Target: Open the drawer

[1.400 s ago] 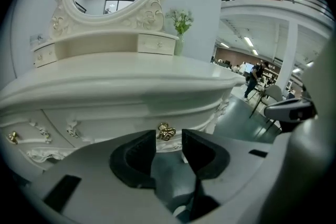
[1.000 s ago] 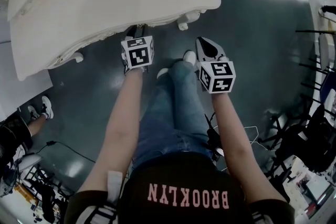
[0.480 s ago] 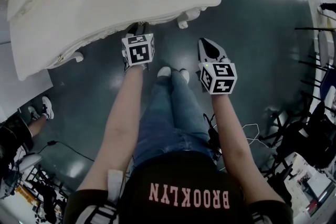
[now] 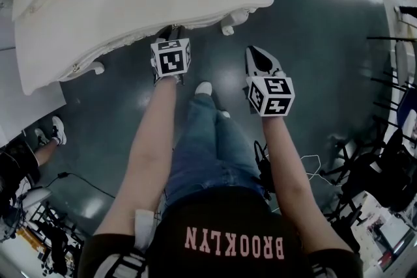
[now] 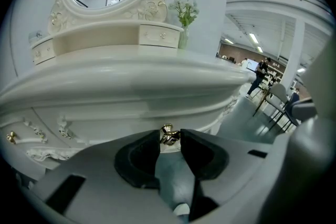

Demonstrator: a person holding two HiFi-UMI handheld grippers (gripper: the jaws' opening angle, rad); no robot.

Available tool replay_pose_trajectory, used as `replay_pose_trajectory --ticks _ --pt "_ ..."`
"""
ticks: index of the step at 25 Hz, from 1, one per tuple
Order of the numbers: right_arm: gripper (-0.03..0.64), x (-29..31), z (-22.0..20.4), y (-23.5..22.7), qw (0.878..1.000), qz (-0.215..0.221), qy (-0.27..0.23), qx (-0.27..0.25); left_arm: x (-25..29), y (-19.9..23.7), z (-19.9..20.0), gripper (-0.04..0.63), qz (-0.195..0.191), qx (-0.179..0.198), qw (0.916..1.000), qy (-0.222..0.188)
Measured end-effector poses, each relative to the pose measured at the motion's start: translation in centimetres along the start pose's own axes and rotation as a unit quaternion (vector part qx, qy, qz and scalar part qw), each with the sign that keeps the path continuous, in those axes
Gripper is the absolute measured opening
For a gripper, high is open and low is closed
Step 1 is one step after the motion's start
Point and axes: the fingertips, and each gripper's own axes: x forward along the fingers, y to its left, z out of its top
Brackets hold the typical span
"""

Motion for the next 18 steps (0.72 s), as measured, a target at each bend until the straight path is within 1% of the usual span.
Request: replay_pose_trajectory --ticks 4,8,10,18 --pt "-0.003 -0.8 -0.9 0.2 1.000 0.006 0.007 0.002 -0.4 -0.1 -0.1 0.117 0.001 0.005 1.0000 0.002" --pt "-0.003 -1.2 -1.6 0.0 1.000 0.006 0.010 0.003 -1.2 -1.2 -1.4 0.115 -0.007 0.013 0.9999 -0.001" --pt "-0.003 -1.5 -2.0 0.2 1.000 0.009 0.013 0.000 -1.8 -1.6 -2.3 0.115 -0.008 0.011 0.9999 -0.006" --pt "-0.003 -3.1 -3.5 0.9 1.000 0.018 0.012 -0.007 -3.2 -2.4 -4.3 0.115 -0.009 0.008 0.9999 -0.002"
